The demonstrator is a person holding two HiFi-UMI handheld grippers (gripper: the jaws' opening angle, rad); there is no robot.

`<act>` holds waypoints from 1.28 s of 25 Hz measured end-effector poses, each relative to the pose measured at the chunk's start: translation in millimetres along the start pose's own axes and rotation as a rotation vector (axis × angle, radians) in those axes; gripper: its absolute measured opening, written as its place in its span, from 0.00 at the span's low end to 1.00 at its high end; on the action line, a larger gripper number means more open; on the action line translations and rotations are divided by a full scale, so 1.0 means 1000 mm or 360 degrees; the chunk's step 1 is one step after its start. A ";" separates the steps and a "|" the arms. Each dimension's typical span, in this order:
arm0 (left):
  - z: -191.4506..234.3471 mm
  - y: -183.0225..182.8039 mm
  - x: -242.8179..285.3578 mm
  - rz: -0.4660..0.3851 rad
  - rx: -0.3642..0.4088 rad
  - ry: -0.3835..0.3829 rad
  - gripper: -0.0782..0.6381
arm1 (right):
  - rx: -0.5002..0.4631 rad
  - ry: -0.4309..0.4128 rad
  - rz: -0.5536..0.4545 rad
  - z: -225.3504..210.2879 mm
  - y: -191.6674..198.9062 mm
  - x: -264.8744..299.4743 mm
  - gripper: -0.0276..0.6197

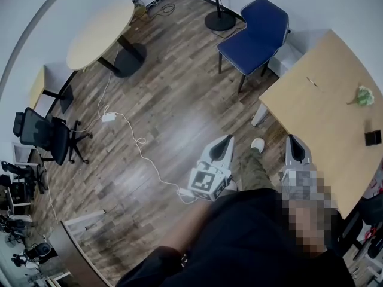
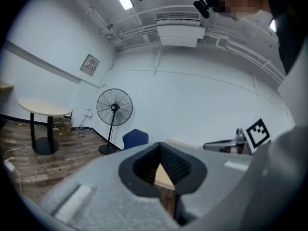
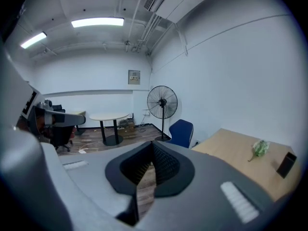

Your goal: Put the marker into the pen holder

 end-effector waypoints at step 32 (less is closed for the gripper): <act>-0.041 -0.081 0.458 0.0347 0.0222 0.0405 0.11 | 0.0355 0.0136 0.0261 -0.363 -0.027 0.201 0.05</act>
Point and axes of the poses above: the fingertips, and each gripper's own axes: x forward along the fingers, z to its left, y out of its underside, the point moved 5 cm from there along -x, backward along the fingers, and after that the axes turned 10 degrees about z, right-handed, at the moved point
